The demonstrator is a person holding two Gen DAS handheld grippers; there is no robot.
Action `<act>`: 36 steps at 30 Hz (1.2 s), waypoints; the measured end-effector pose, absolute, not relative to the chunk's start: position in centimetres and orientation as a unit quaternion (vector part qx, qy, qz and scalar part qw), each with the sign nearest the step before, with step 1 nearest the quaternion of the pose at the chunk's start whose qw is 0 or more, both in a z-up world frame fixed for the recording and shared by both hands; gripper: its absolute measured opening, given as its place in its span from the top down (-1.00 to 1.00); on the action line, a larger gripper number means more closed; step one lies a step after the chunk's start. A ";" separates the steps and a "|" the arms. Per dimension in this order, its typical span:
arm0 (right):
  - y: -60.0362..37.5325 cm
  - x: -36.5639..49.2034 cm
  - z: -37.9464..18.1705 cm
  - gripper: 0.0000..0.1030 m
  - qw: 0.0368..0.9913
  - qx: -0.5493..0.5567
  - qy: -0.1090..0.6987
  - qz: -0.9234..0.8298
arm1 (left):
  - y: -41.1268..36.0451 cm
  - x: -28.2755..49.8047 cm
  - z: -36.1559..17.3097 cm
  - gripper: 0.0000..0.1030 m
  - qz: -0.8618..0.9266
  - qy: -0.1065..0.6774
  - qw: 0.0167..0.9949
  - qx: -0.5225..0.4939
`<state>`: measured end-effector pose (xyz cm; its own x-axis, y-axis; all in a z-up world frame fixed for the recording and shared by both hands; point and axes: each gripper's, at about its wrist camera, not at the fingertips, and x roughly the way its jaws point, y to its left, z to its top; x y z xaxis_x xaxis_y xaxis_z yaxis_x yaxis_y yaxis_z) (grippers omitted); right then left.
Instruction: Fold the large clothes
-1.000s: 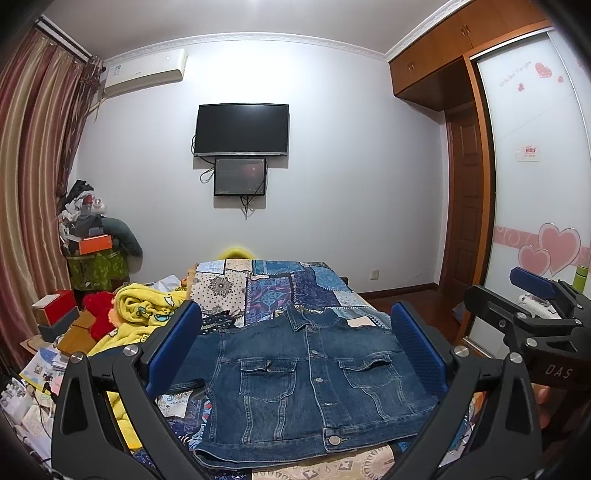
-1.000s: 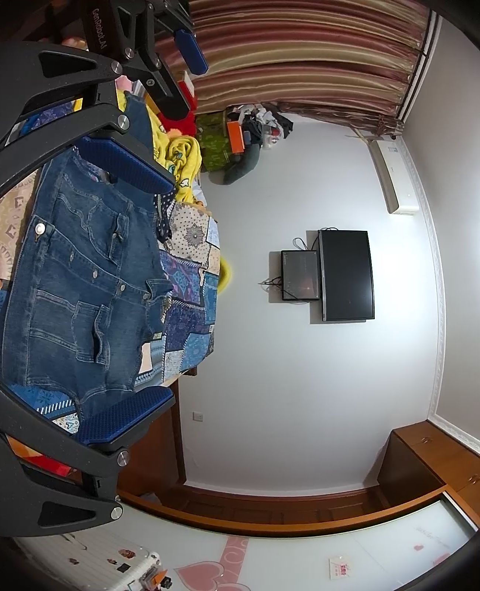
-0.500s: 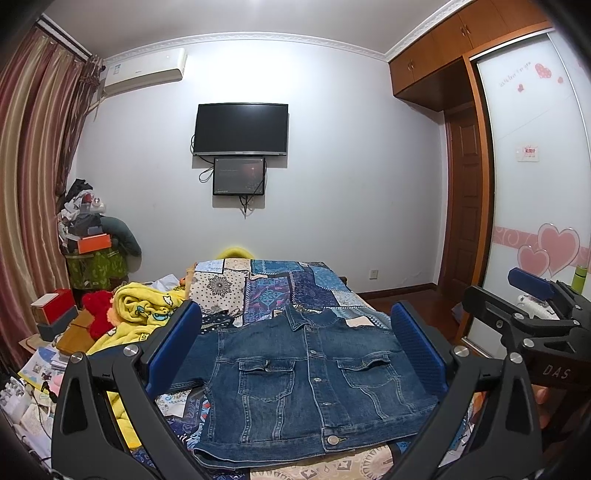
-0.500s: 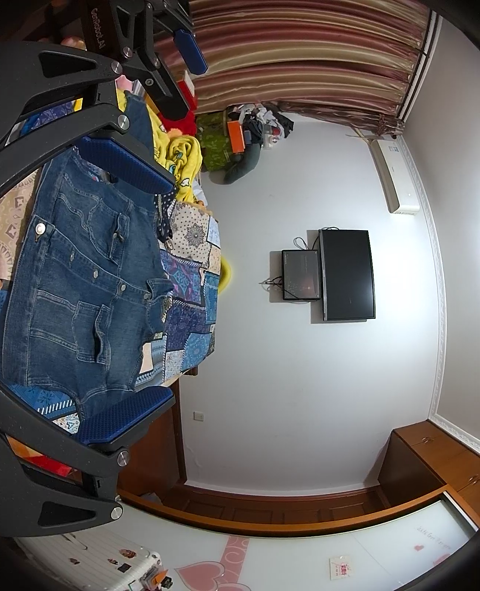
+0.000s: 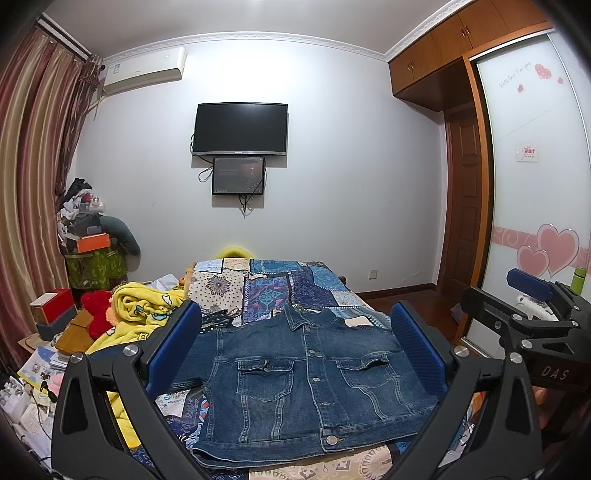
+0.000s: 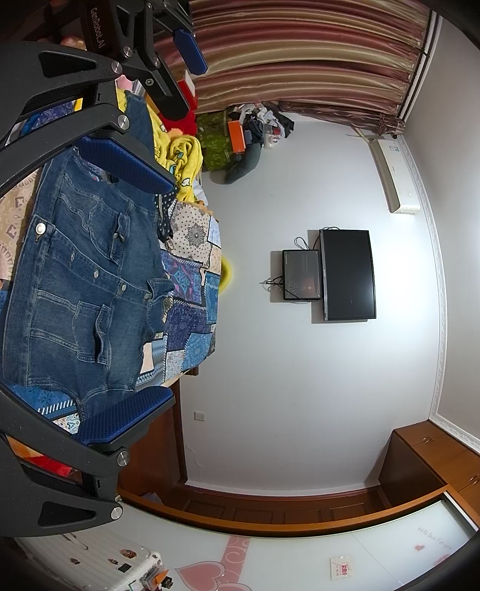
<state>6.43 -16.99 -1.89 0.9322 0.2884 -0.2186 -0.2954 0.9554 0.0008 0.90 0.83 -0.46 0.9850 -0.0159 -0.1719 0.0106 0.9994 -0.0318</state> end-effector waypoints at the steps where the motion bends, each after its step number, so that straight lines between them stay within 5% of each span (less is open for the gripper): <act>1: -16.9 6.4 -2.0 -1.00 0.983 -0.016 0.109 0.148 | 0.8 0.9 -0.5 -1.00 -0.006 0.086 0.996 -0.015; 25: -16.6 7.6 -3.0 -1.00 0.981 -0.022 0.130 0.144 | 1.5 2.3 -1.1 -1.00 -0.006 0.099 0.995 -0.021; 36: -14.7 12.8 -5.4 -1.00 0.971 -0.033 0.186 0.147 | 6.4 8.7 -3.6 -1.00 0.049 0.148 0.987 -0.042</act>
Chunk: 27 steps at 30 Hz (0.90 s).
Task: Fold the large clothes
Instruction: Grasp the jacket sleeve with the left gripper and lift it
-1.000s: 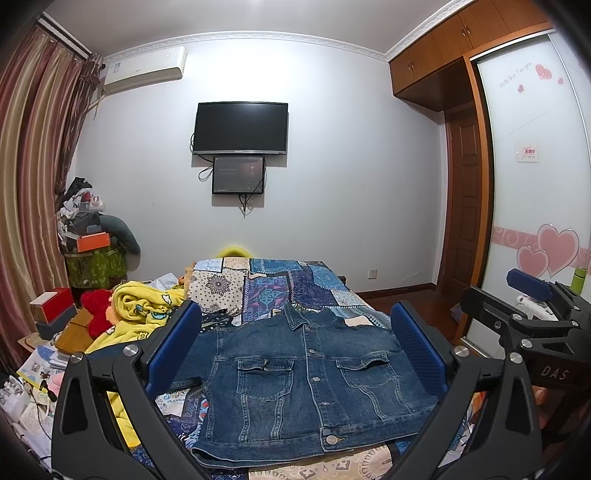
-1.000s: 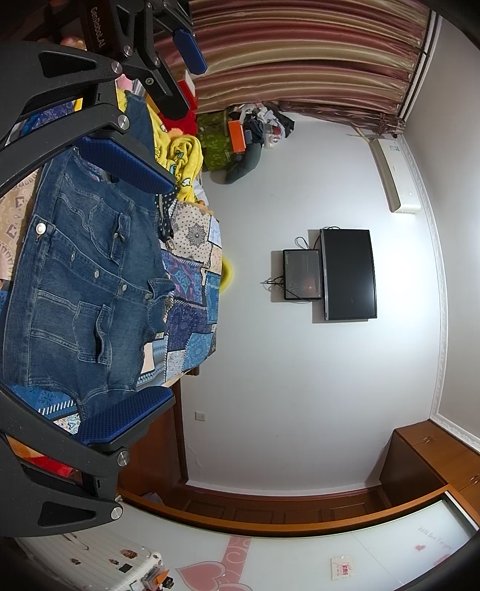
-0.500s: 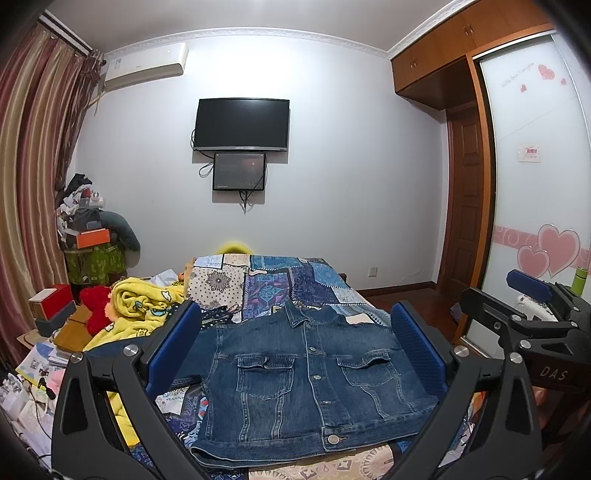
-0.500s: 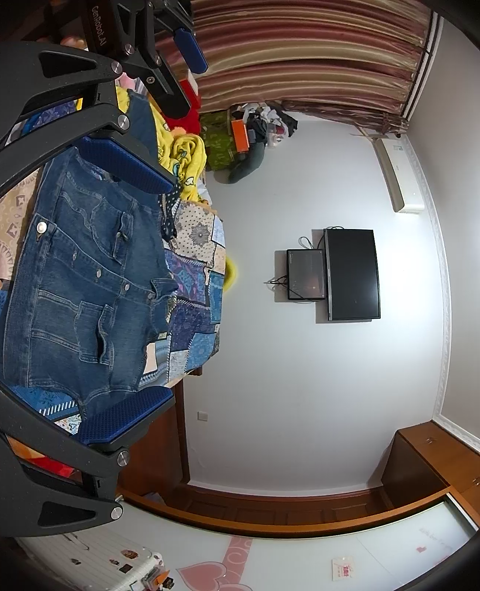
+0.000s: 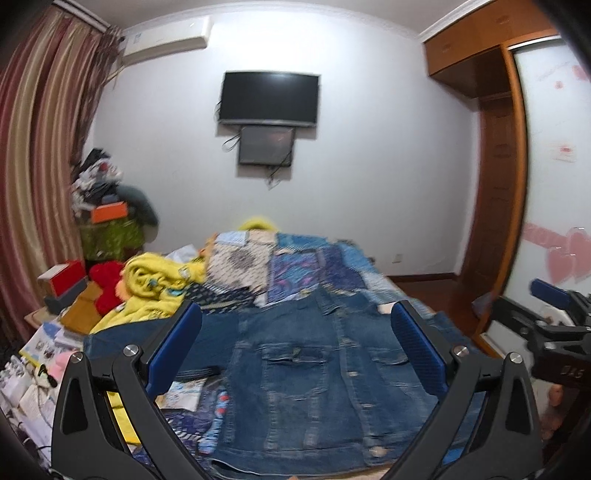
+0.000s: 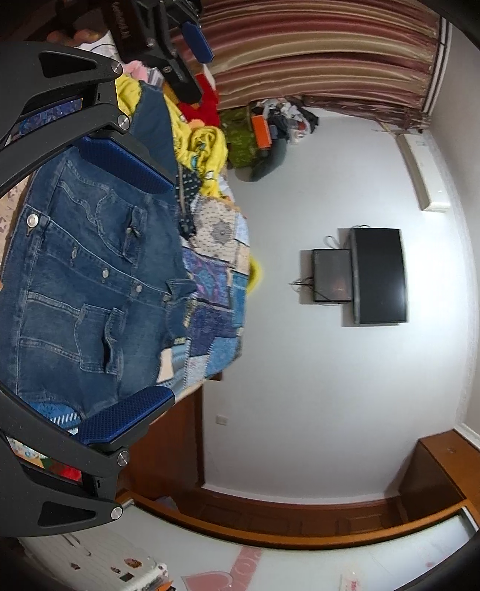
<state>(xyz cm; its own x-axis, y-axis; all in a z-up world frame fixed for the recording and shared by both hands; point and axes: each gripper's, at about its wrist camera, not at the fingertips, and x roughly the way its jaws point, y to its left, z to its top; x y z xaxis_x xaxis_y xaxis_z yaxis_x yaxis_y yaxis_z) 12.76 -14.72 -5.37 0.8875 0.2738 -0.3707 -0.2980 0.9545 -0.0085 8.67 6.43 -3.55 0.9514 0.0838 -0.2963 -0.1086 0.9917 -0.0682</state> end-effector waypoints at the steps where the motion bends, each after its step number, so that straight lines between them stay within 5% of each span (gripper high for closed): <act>1: -14.6 13.4 -5.7 -1.00 0.970 -0.034 0.193 0.146 | 7.1 9.3 -4.0 -1.00 0.057 0.155 0.985 -0.042; 14: -13.5 24.4 -13.7 -1.00 0.934 -0.071 0.330 0.114 | 21.2 18.3 -13.5 -1.00 0.168 0.260 0.948 -0.076; 27: -13.8 29.6 -18.1 -1.00 0.907 -0.057 0.407 0.089 | 34.1 22.2 -25.8 -1.00 0.105 0.374 0.879 -0.275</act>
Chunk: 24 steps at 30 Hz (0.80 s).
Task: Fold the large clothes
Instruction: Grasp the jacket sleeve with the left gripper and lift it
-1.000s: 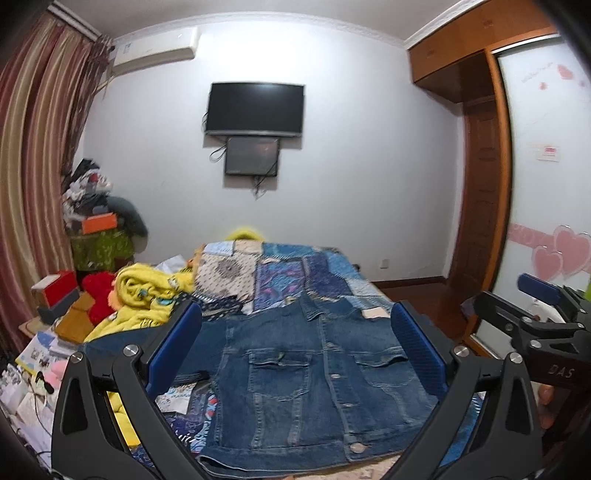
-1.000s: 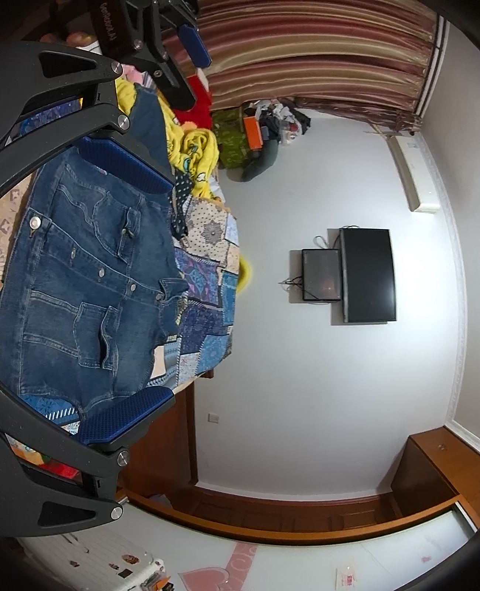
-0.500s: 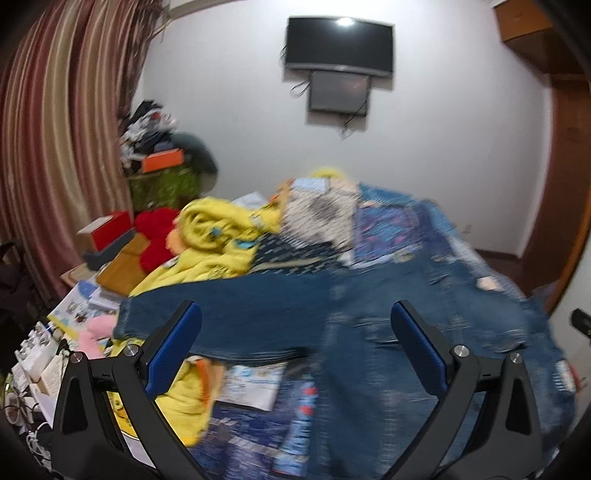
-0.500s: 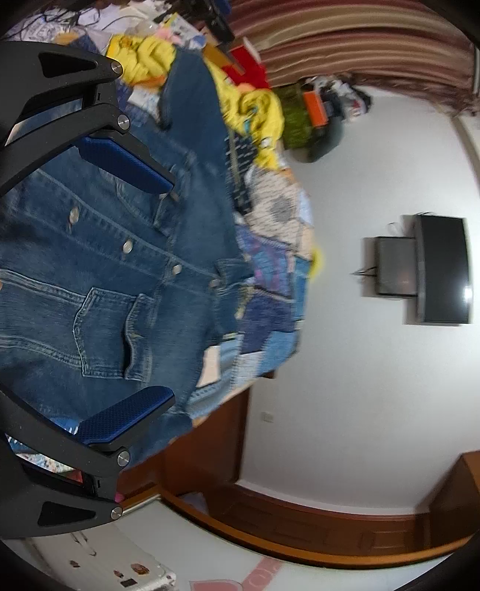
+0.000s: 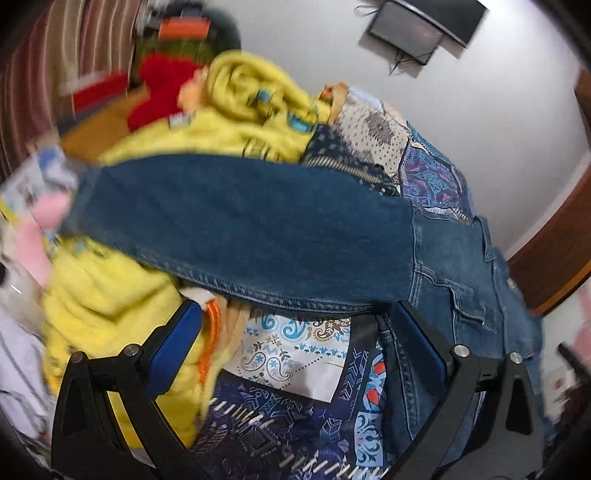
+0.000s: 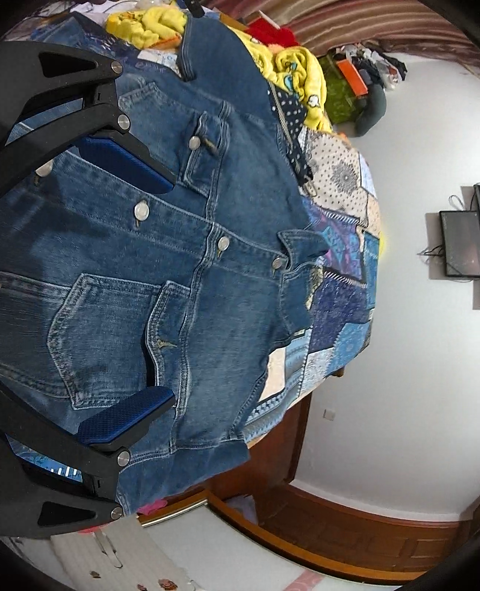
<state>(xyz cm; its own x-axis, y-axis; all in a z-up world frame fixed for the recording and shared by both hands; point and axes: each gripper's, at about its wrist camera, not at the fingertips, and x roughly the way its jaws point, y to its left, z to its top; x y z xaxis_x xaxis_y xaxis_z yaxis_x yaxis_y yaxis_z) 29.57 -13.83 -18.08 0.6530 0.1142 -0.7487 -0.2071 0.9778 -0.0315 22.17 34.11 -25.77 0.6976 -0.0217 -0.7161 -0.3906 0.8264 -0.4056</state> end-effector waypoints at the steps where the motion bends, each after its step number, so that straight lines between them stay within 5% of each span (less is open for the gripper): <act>1: -13.9 29.8 -18.2 -1.00 0.907 -0.056 0.408 0.085 | 34.7 22.3 -26.4 -0.99 0.101 0.378 0.873 -0.291; 12: -14.6 31.5 -18.5 -1.00 0.902 -0.029 0.425 0.072 | 40.9 24.4 -32.3 -0.66 0.142 0.393 0.820 -0.391; 17: -14.5 31.7 -18.5 -1.00 0.901 -0.031 0.427 0.069 | 42.3 24.6 -32.9 -0.10 0.172 0.395 0.811 -0.396; 24: -14.1 31.4 -18.2 -1.00 0.902 -0.041 0.423 0.076 | 40.0 25.6 -29.6 0.46 0.218 0.411 0.851 -0.244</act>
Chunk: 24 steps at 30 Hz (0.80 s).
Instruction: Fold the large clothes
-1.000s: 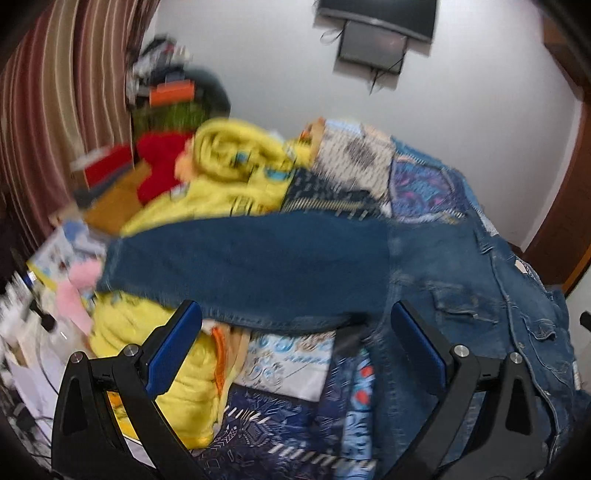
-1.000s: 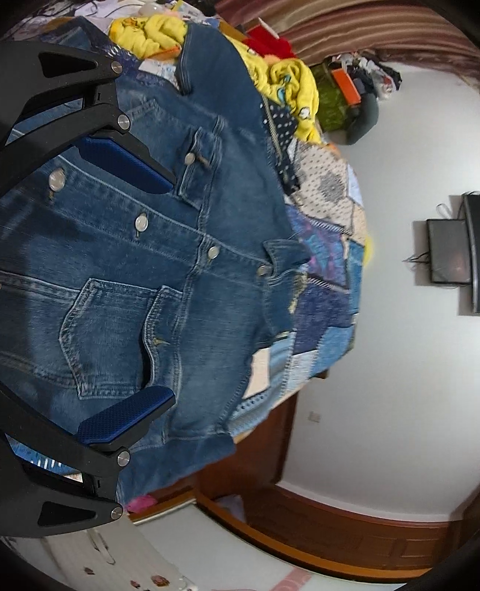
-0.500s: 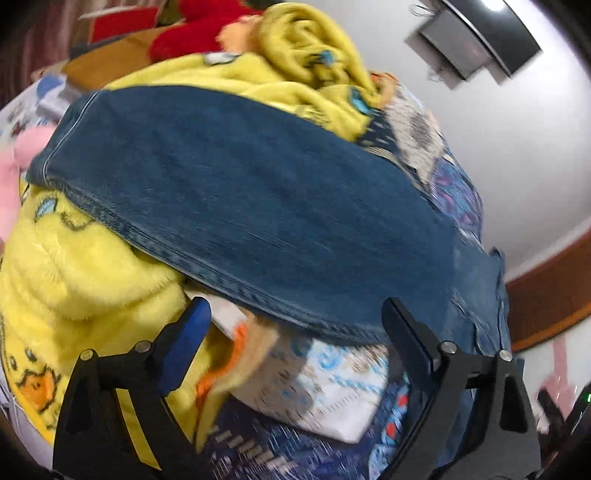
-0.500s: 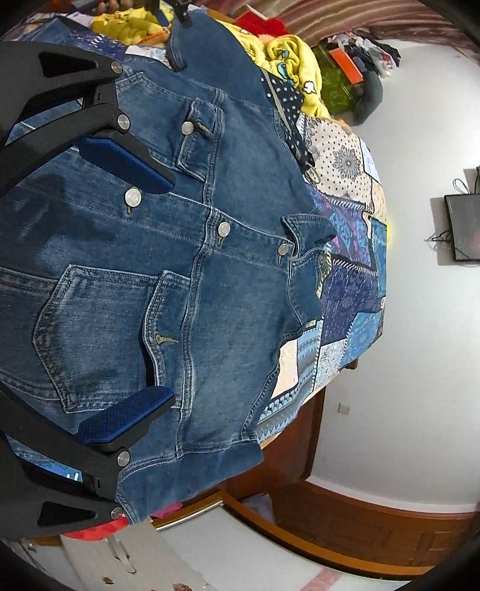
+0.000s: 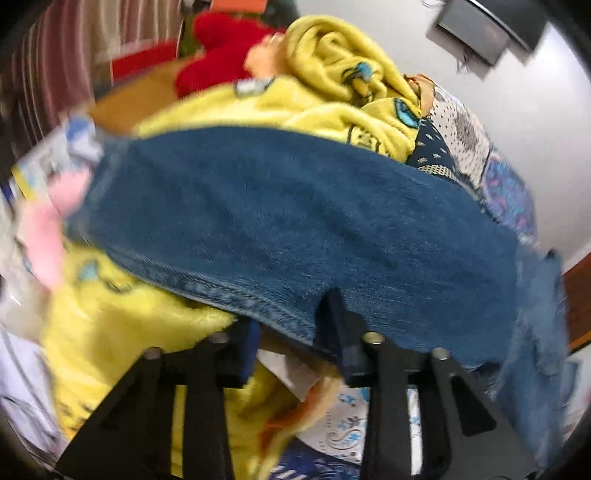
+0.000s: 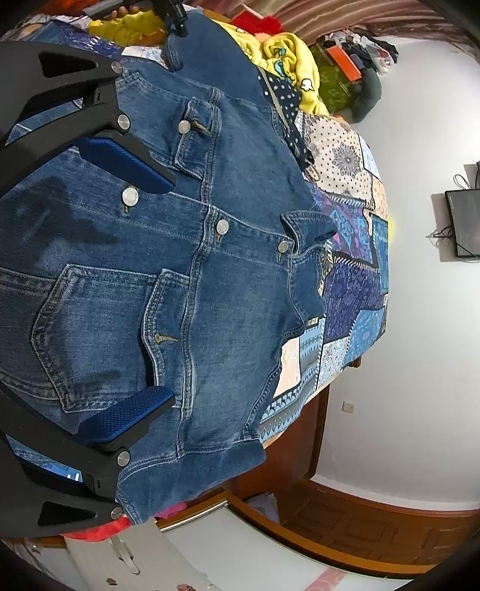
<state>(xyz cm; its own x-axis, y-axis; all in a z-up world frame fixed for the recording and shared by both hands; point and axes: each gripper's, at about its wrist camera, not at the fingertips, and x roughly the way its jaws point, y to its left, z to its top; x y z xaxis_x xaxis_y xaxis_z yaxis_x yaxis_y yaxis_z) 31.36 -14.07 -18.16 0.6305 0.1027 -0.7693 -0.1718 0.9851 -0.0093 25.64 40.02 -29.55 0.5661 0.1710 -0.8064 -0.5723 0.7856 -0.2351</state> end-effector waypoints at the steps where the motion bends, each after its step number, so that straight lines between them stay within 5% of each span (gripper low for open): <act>1: -14.0 31.2 -18.1 -1.00 0.903 -0.043 0.421 0.077 | 39.7 25.9 -29.1 0.54 0.224 0.413 0.854 -0.224; 11: -14.4 30.0 -16.4 -1.00 0.911 -0.040 0.401 0.090 | 35.9 28.5 -21.4 0.82 0.243 0.368 0.892 -0.101; 24: -14.5 30.5 -15.3 -1.00 0.914 -0.054 0.382 0.127 | 21.1 33.7 -11.5 0.86 0.102 0.300 0.948 0.003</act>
